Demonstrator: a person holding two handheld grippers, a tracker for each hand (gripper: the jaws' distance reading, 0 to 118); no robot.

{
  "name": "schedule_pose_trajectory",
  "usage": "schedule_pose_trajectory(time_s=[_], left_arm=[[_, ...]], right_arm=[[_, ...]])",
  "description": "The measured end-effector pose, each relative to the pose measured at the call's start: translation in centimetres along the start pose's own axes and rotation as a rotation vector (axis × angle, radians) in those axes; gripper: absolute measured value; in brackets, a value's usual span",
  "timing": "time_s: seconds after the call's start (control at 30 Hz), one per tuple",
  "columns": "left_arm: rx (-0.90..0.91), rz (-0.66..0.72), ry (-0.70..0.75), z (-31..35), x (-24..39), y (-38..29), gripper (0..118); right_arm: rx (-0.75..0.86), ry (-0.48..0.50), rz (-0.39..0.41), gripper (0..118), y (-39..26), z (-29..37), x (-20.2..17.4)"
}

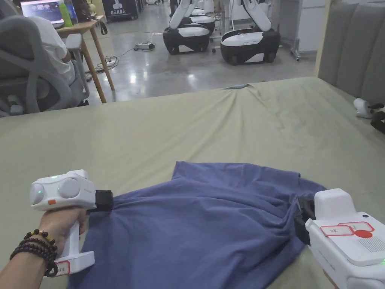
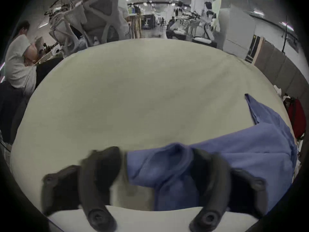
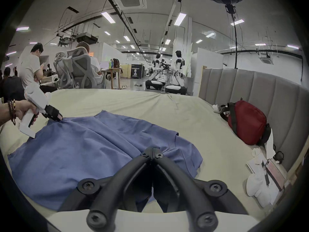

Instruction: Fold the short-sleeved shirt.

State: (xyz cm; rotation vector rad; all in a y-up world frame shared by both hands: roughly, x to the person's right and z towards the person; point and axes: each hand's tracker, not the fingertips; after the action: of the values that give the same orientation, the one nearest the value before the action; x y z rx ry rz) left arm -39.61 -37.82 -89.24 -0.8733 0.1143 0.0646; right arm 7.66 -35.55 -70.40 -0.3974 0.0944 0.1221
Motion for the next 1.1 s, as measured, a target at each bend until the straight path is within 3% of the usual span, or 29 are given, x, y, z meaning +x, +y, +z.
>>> schedule_pose_trajectory(time_s=[0.03,0.07,0.1,0.17,0.2,0.3,0.33,0.47,0.57,0.63,0.67,0.7,0.73,0.77,0.8,0.83,0.93,1.1], left_arm=[[0.031,-0.005,-0.019,0.6,0.2,0.1,51],[0.066,-0.001,-0.058,1.2,0.4,0.3,5],[0.064,0.027,-0.146,1.7,0.8,0.4,5],[0.069,-0.011,-0.055,2.7,1.5,1.0,6],[0.045,-0.049,-0.046,3.1,1.8,0.9,6],[0.045,-0.048,-0.079,3.4,2.1,1.3,6],[0.048,-0.04,-0.08,3.7,2.1,1.3,6],[0.063,0.014,-0.104,4.1,1.5,1.4,6],[0.125,0.012,-0.09,4.0,1.1,1.5,6],[0.124,-0.008,-0.081,4.2,1.3,1.4,6],[0.124,-0.023,-0.076,3.7,1.3,1.5,6],[0.126,-0.032,-0.075,3.9,1.4,1.4,6],[0.132,-0.034,-0.078,4.2,1.4,1.4,6],[0.14,-0.034,-0.083,4.5,1.4,1.4,6],[0.148,-0.03,-0.088,4.5,1.3,1.5,6],[0.157,-0.024,-0.09,5.0,1.3,1.5,6],[0.239,-0.018,-0.101,7.1,0.6,2.3,6],[0.406,-0.028,-0.138,13.6,-1.3,4.8,6]], right_arm=[[-0.005,-0.001,-0.003,1,0.0,-0.2,0.1],[-0.02,-0.01,-0.011,1,0.0,-0.5,0.3],[-0.046,-0.028,-0.023,1,0.1,-0.9,0.5],[-0.106,-0.079,-0.042,7,0.4,-1.9,1.3],[-0.113,-0.08,-0.045,16,0.5,-2.5,1.9],[-0.21,-0.115,-0.089,110,0.5,-4.1,4.0],[-0.257,-0.114,-0.108,118,0.4,-4.5,4.7],[-0.357,-0.107,-0.172,105,-1.9,-6.0,6.0],[-0.466,-0.102,-0.137,94,-2.3,-8.8,6.4],[-0.487,-0.035,-0.172,90,-3.0,-10.0,6.1],[-0.466,-0.068,-0.161,84,-2.9,-10.1,5.7],[-0.448,-0.053,-0.14,71,-1.4,-10.5,5.8],[-0.441,-0.007,-0.09,44,-1.2,-10.9,5.4],[-0.436,0.002,-0.068,44,-1.2,-10.9,5.0],[-0.414,0.032,-0.06,32,-0.6,-10.8,4.7],[-0.402,0.094,-0.074,9,0.1,-10.9,4.6],[-0.357,0.079,-0.023,9,1.3,-9.7,3.6],[-0.113,0.087,-0.104,9,9.3,-6.5,4.2]])
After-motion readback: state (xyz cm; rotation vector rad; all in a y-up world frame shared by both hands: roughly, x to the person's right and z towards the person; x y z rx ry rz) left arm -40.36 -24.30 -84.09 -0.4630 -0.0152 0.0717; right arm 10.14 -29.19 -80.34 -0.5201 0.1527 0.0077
